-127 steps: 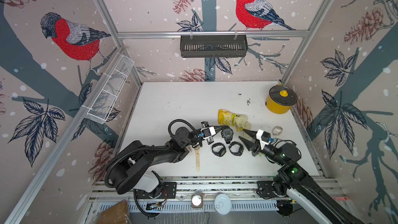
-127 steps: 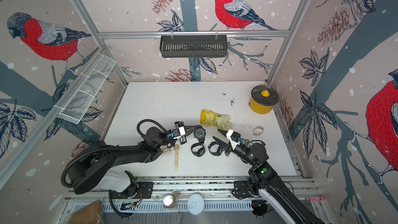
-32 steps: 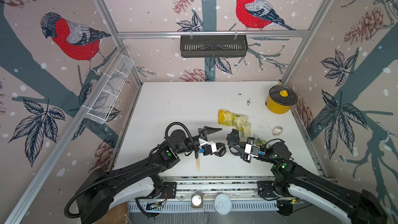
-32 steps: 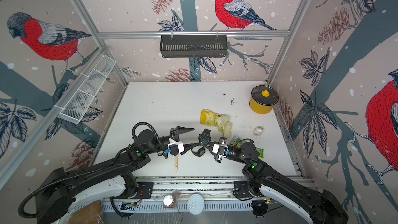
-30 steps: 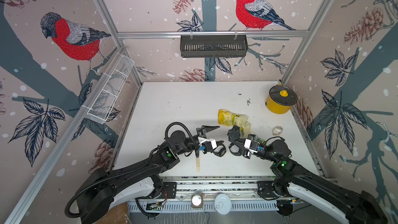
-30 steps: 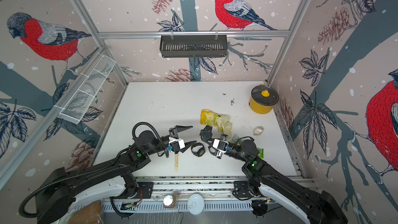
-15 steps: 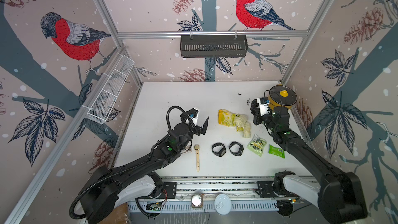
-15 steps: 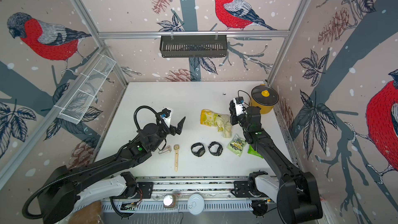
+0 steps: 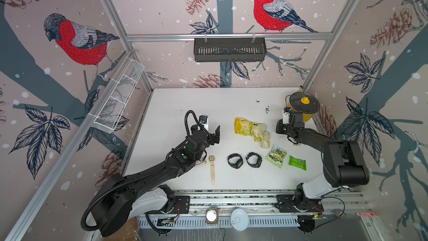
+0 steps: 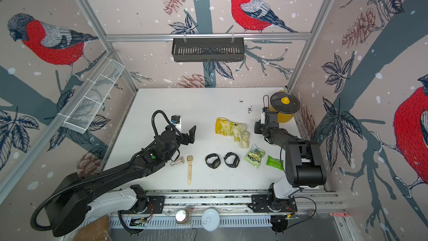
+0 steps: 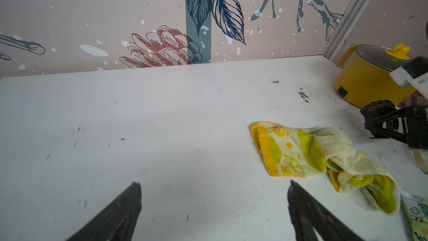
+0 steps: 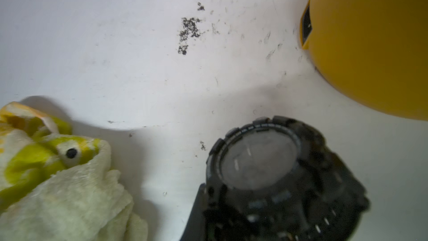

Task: Wipe the watch dial
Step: Place the watch at the center of the board, then pick up the watch at the center of the board.

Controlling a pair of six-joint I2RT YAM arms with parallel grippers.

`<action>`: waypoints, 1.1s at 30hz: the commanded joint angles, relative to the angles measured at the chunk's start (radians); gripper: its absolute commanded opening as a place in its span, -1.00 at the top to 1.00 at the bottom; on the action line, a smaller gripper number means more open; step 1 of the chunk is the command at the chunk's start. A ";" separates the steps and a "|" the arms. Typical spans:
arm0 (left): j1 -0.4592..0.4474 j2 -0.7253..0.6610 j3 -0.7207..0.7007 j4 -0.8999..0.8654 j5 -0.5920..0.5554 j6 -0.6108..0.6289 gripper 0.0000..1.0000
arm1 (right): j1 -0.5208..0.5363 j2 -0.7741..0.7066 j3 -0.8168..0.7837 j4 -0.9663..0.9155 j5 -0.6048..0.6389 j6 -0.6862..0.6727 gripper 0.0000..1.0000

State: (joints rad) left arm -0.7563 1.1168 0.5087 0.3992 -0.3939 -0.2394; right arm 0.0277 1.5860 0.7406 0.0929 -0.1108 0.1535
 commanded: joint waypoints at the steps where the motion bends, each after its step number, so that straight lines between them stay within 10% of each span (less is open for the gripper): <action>1: 0.000 -0.040 -0.026 -0.005 0.029 -0.038 -0.95 | -0.001 0.048 0.011 -0.036 0.066 0.006 0.92; 14: 0.000 -0.138 -0.023 -0.151 0.167 -0.101 -0.78 | 0.008 0.036 0.024 -0.086 0.089 0.027 0.33; 22: -0.006 -0.152 -0.036 -0.082 0.385 -0.138 -0.58 | 0.076 -0.199 -0.039 -0.129 0.220 0.137 0.25; 33: -0.198 -0.040 -0.070 -0.092 0.576 0.132 -0.37 | 0.349 -0.669 -0.212 -0.147 0.321 0.153 0.21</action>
State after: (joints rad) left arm -0.9276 1.0515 0.4561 0.2871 0.1108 -0.2203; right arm 0.3523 0.9833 0.5556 -0.0536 0.1833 0.3138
